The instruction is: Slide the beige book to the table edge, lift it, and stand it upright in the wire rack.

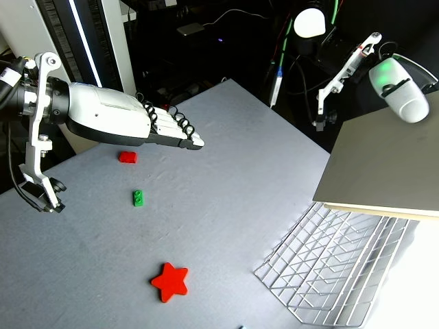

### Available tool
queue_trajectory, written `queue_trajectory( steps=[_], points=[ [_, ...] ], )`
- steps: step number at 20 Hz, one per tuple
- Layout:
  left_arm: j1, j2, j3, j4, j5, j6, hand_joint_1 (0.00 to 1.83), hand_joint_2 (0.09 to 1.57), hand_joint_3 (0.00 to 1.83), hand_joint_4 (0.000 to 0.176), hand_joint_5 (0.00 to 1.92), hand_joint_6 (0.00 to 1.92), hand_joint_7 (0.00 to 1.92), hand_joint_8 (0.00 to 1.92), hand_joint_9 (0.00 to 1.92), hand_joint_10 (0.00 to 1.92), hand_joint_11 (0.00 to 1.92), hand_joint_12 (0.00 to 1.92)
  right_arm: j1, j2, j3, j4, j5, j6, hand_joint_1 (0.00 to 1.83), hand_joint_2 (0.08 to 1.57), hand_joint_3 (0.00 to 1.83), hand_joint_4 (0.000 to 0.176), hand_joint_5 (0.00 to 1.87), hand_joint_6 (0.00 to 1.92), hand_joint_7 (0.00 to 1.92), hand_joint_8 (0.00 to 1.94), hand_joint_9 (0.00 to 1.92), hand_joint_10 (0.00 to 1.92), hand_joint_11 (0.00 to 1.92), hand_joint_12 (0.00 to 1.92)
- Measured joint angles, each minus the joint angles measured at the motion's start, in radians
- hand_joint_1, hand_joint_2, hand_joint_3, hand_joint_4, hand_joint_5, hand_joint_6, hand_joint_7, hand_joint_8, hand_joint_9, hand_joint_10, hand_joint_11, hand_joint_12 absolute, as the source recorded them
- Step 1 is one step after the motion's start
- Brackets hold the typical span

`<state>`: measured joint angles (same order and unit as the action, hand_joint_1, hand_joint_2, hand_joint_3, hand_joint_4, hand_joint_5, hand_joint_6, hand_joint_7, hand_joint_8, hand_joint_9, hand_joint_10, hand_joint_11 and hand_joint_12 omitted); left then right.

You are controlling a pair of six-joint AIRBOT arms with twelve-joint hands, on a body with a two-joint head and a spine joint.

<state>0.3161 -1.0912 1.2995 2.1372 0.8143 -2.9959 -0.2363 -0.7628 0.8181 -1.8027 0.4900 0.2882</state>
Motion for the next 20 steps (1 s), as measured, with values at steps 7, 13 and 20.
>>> queue_trajectory(
  steps=[7,13,20],
  points=[
    [0.007,-0.004,-0.014,0.001,0.014,-0.001,1.35,1.21,0.0,0.0,0.77,1.17,0.82,1.33,0.71,1.48,0.55,1.45,0.0,0.0,0.0,0.0,-0.001,0.0,0.0,1.09,0.0,0.0,0.01,0.0,0.0,0.0,0.0,0.0,0.0,0.0],
    [0.007,-0.003,-0.015,-0.018,0.014,-0.001,1.34,1.21,0.0,0.0,0.74,1.24,0.81,1.35,0.7,1.49,0.52,1.49,-0.004,0.0,0.0,0.002,-0.002,-0.001,0.0,1.09,0.0,0.0,0.0,0.0,0.0,0.0,0.0,0.0,0.0,0.0],
    [-0.013,-0.001,-0.001,-0.005,-0.005,-0.002,1.34,1.21,0.0,0.0,0.76,1.22,0.82,1.34,0.71,1.46,0.53,1.46,-0.004,0.0,0.0,0.0,-0.002,-0.001,0.0,1.1,0.0,0.0,0.0,0.0,0.0,0.0,0.0,0.0,0.0,0.0]
  ],
)
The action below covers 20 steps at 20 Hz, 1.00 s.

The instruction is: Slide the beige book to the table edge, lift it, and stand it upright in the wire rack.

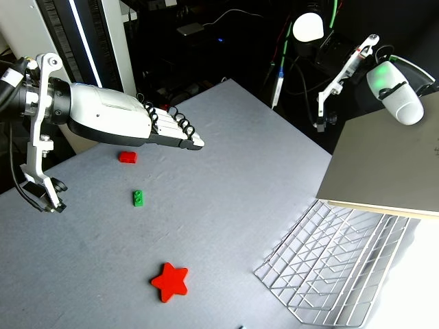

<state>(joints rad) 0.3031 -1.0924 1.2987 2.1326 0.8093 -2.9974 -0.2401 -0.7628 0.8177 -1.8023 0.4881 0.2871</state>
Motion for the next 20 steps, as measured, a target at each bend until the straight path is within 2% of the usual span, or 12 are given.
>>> queue_trajectory(
  steps=[5,7,12,14,20],
  points=[
    [0.004,-0.008,0.023,0.034,0.034,0.0,1.34,1.22,0.0,0.0,0.73,1.24,0.79,1.38,0.69,1.51,0.5,1.5,0.0,0.0,0.0,0.0,0.0,0.0,0.0,1.09,0.0,0.0,0.0,0.0,0.0,0.0,0.0,0.0,0.0,0.0],
    [0.004,-0.011,0.024,0.032,0.039,0.0,1.35,1.2,0.0,0.0,0.78,1.17,0.83,1.3,0.74,1.45,0.55,1.46,0.0,0.0,0.0,0.0,0.0,0.0,0.0,1.09,0.0,0.0,0.0,0.0,0.0,0.0,0.0,0.0,0.0,0.0],
    [0.043,-0.014,0.027,0.042,0.026,0.002,1.34,1.21,0.0,0.0,0.76,1.23,0.81,1.34,0.71,1.47,0.53,1.46,0.0,0.0,-0.002,-0.001,0.0,0.0,0.0,1.09,0.0,0.0,0.0,0.0,0.0,0.0,0.0,0.0,0.0,0.0],
    [0.038,-0.014,0.035,0.051,0.024,0.001,1.35,1.2,0.0,0.0,0.78,1.16,0.83,1.31,0.72,1.47,0.53,1.45,0.0,0.0,-0.002,0.0,-0.001,0.0,0.0,1.08,0.0,0.0,0.0,0.0,0.0,0.0,0.0,0.0,0.0,0.0],
    [0.025,-0.041,0.04,0.105,0.043,0.027,1.35,1.2,0.0,0.0,0.77,1.18,0.82,1.32,0.71,1.48,0.53,1.44,0.0,0.0,-0.002,0.0,-0.001,-0.001,0.0,1.08,0.0,0.0,0.0,0.0,0.0,0.0,0.0,0.0,0.0,0.0]
  ],
)
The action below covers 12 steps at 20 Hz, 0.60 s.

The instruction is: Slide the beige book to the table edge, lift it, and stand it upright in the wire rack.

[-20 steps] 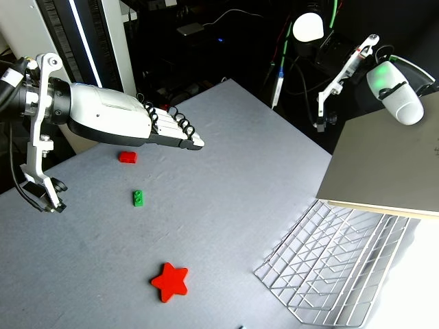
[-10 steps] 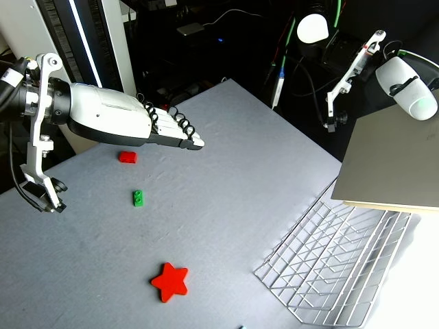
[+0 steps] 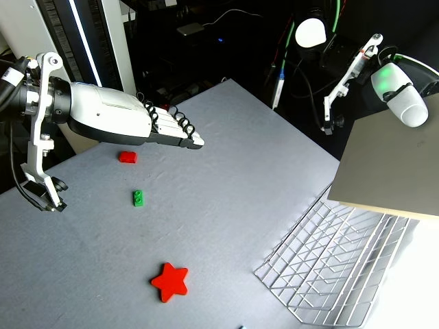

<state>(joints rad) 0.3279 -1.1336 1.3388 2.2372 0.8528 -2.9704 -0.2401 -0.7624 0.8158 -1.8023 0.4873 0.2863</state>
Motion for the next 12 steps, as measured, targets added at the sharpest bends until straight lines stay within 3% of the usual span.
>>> queue_trajectory(
  steps=[3,7,12],
  points=[
    [-0.001,-0.018,0.019,0.015,0.023,-0.021,1.35,1.2,0.0,0.0,0.77,1.22,0.84,1.28,0.73,1.45,0.54,1.46,0.0,0.0,0.0,0.0,0.0,0.0,0.0,1.09,0.0,0.0,0.0,0.0,0.0,0.0,0.0,0.0,0.0,0.0],
    [-0.048,-0.019,0.063,0.106,-0.009,-0.027,1.35,1.2,0.0,0.0,0.77,1.23,0.83,1.29,0.72,1.45,0.54,1.42,-0.002,0.0,0.0,0.0,0.0,-0.002,0.0,1.08,0.0,0.0,0.0,0.0,0.0,0.0,0.0,0.0,0.0,0.0],
    [-0.046,-0.073,0.09,0.145,0.019,-0.027,1.34,1.21,0.0,0.0,0.77,1.22,0.8,1.34,0.7,1.47,0.53,1.41,-0.002,0.0,-0.003,0.0,0.001,-0.004,0.0,1.09,0.0,0.0,0.01,0.01,0.0,0.0,0.0,0.0,0.0,0.0]
  ],
)
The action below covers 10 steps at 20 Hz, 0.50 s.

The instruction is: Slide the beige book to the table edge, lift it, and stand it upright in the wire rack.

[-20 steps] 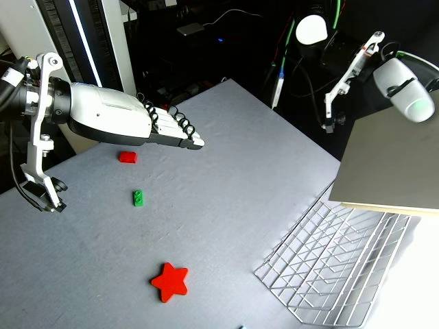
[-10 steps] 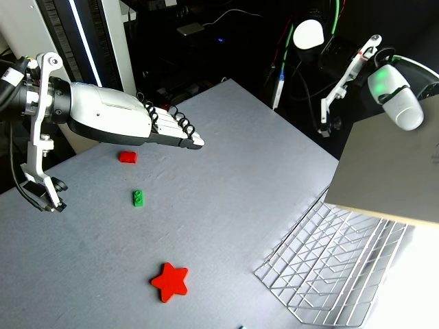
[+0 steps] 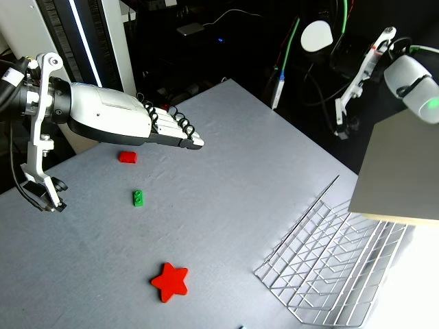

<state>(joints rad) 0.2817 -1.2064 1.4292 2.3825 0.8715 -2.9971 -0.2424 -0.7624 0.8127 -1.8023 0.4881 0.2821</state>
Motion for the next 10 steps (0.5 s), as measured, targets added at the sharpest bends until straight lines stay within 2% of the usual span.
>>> queue_trajectory(
  steps=[2,5,10],
  points=[
    [0.013,-0.011,0.0,0.015,0.046,-0.003,1.35,1.2,0.0,0.0,0.77,1.21,0.81,1.33,0.71,1.46,0.55,1.4,0.0,0.001,0.0,0.0,0.0,0.0,0.0,1.09,0.0,0.0,0.0,0.0,0.0,0.0,0.0,0.0,0.0,0.0],
    [0.04,-0.013,-0.006,-0.01,0.088,-0.002,1.35,1.2,0.0,0.0,0.79,1.16,0.8,1.35,0.7,1.47,0.55,1.41,0.0,0.0,0.0,0.0,0.0,0.0,0.0,1.08,0.0,0.0,0.0,0.0,0.0,0.0,0.0,0.0,0.0,0.0],
    [0.102,-0.027,-0.021,-0.056,0.182,-0.003,1.34,1.21,0.0,0.0,0.76,1.21,0.8,1.36,0.69,1.47,0.53,1.43,0.0,0.0,-0.002,0.0,0.009,-0.006,0.0,1.09,0.0,0.0,0.01,0.0,0.0,0.0,0.0,0.0,0.0,0.0]
  ],
)
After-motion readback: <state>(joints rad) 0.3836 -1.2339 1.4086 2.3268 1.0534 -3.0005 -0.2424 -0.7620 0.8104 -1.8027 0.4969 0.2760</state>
